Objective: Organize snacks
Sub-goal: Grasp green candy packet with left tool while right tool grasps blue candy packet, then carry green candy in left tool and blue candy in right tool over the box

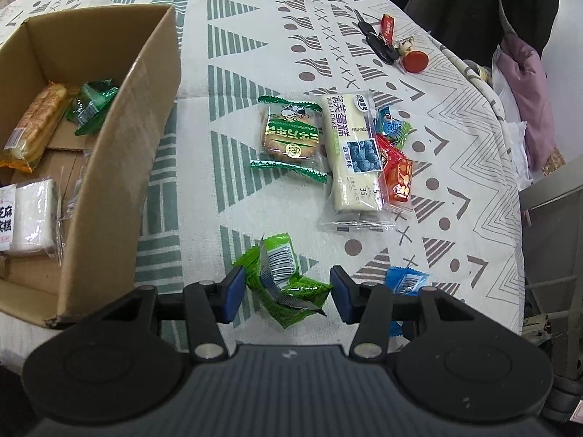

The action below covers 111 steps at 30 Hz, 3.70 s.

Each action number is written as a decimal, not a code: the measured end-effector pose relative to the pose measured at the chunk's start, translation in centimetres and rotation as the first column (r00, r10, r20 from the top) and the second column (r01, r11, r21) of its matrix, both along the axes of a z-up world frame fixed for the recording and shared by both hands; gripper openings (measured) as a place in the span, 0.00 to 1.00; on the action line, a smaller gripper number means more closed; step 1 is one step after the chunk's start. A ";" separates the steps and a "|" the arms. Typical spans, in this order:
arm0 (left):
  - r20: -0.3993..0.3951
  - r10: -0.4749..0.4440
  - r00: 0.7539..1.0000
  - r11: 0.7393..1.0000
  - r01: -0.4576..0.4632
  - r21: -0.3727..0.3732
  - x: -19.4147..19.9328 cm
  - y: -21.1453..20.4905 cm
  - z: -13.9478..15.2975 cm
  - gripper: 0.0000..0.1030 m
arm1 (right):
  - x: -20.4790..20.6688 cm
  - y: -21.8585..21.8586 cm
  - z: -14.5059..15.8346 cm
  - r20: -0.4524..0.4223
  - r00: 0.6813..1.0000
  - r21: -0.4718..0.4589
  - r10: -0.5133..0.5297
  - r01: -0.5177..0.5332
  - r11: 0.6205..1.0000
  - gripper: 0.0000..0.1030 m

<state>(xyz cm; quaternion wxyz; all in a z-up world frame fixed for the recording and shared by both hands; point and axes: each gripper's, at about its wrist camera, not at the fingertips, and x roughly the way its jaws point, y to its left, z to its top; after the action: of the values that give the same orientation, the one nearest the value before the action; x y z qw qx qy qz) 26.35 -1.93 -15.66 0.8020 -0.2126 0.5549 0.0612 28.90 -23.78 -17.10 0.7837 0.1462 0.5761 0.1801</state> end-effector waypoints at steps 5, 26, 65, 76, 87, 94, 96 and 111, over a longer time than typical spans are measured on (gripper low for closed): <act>-0.057 -0.014 0.998 0.999 0.017 0.044 0.6 -0.7 -1.3 0.51 | 0.4 0.2 -0.4 0.006 1.000 -0.011 0.021 -0.021 1.000 0.43; -0.079 -0.012 0.997 0.998 0.016 0.058 0.3 -0.6 -1.1 0.36 | 1.0 1.4 -0.3 0.053 0.994 -0.003 0.097 -0.097 0.995 0.06; 0.174 0.057 0.983 0.997 -0.065 0.043 -1.9 5.7 11.5 0.35 | 0.6 5.5 10.1 0.221 0.973 0.187 0.074 -0.116 0.975 0.00; 0.188 0.129 0.974 0.987 -0.144 0.066 -3.6 11.6 13.4 0.35 | 0.8 12.0 13.7 0.296 0.943 0.214 0.152 -0.221 0.952 0.00; 0.168 0.179 0.969 0.980 -0.192 0.062 -5.1 15.4 12.5 0.35 | -0.2 16.1 13.8 0.282 0.942 0.218 0.184 -0.249 0.944 0.00; 0.137 0.188 0.973 0.980 -0.195 0.045 -5.1 16.5 10.3 0.35 | 0.5 15.0 10.3 0.175 0.977 0.198 0.124 -0.158 0.967 0.09; 0.122 0.185 0.975 0.981 -0.191 0.040 -4.9 16.7 9.5 0.35 | 0.6 15.0 9.3 0.147 0.983 0.189 0.112 -0.139 0.972 0.16; 0.041 0.178 0.983 0.984 -0.179 0.023 -2.4 18.7 4.8 0.36 | 3.2 16.2 1.9 -0.047 0.999 0.147 -0.005 0.012 0.989 0.43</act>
<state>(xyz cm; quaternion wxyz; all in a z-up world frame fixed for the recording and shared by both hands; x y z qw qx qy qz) 23.97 16.75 -10.84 0.8067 -0.2522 0.5169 0.1360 32.13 -7.59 -15.20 0.7581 0.2102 0.5786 0.2153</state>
